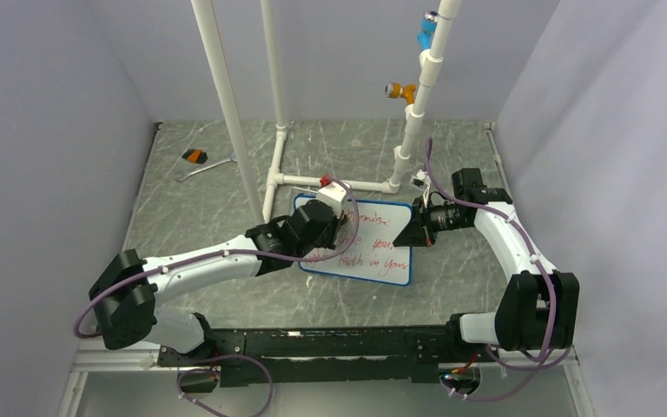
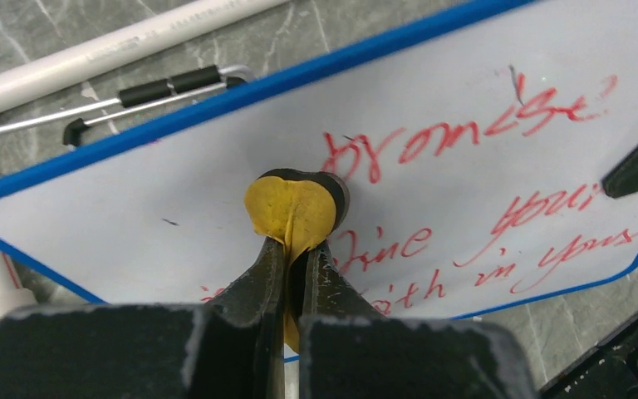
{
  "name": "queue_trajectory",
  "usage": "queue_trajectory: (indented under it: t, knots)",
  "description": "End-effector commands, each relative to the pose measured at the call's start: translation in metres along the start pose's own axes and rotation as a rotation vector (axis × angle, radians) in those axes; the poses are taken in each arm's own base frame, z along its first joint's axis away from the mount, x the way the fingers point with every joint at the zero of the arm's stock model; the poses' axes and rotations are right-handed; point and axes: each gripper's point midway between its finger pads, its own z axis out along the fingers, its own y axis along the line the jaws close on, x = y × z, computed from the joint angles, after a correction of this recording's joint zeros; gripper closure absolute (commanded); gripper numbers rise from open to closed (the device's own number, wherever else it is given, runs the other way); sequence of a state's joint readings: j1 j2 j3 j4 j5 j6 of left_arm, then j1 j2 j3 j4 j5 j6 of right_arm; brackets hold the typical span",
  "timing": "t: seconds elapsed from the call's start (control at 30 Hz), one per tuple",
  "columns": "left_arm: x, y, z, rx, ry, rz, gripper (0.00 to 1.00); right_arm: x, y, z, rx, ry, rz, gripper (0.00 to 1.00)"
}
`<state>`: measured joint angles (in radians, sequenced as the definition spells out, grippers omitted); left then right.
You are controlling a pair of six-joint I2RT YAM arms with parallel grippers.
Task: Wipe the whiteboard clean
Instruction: Erase the center of the board with the whiteboard.
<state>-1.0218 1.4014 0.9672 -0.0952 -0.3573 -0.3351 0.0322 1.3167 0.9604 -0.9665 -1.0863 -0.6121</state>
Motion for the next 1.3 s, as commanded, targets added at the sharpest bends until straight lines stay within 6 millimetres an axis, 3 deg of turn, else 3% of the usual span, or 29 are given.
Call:
queue_trajectory:
  t: [0.0,0.37,0.5,0.73,0.8,0.93,1.17,1.27]
  knots:
    - [-0.038,0.029,-0.008,-0.066,-0.091,-0.031,1.0,-0.005,0.008,-0.001,-0.021,0.003,-0.065,1.0]
    - [-0.025,-0.034,-0.007,0.079,-0.055,0.007,1.0,-0.005,0.006,0.0,-0.024,0.007,-0.057,1.0]
    - [-0.028,-0.028,-0.003,0.049,-0.065,0.024,1.0,-0.005,0.007,0.0,-0.024,0.006,-0.057,1.0]
    - [-0.037,0.023,-0.006,-0.042,-0.083,-0.02,1.0,-0.005,0.007,-0.001,-0.022,0.003,-0.065,1.0]
    - [-0.039,0.027,-0.009,-0.046,-0.088,-0.018,1.0,-0.005,0.007,-0.001,-0.024,0.004,-0.062,1.0]
    - [-0.037,0.016,-0.009,-0.003,-0.077,-0.021,1.0,-0.005,0.007,-0.001,-0.025,0.005,-0.06,1.0]
    - [-0.024,-0.035,-0.008,0.087,-0.05,0.019,1.0,-0.004,0.006,0.0,-0.026,0.008,-0.056,1.0]
    - [-0.018,-0.04,-0.001,0.083,-0.032,0.028,1.0,-0.005,0.006,0.0,-0.025,0.007,-0.057,1.0]
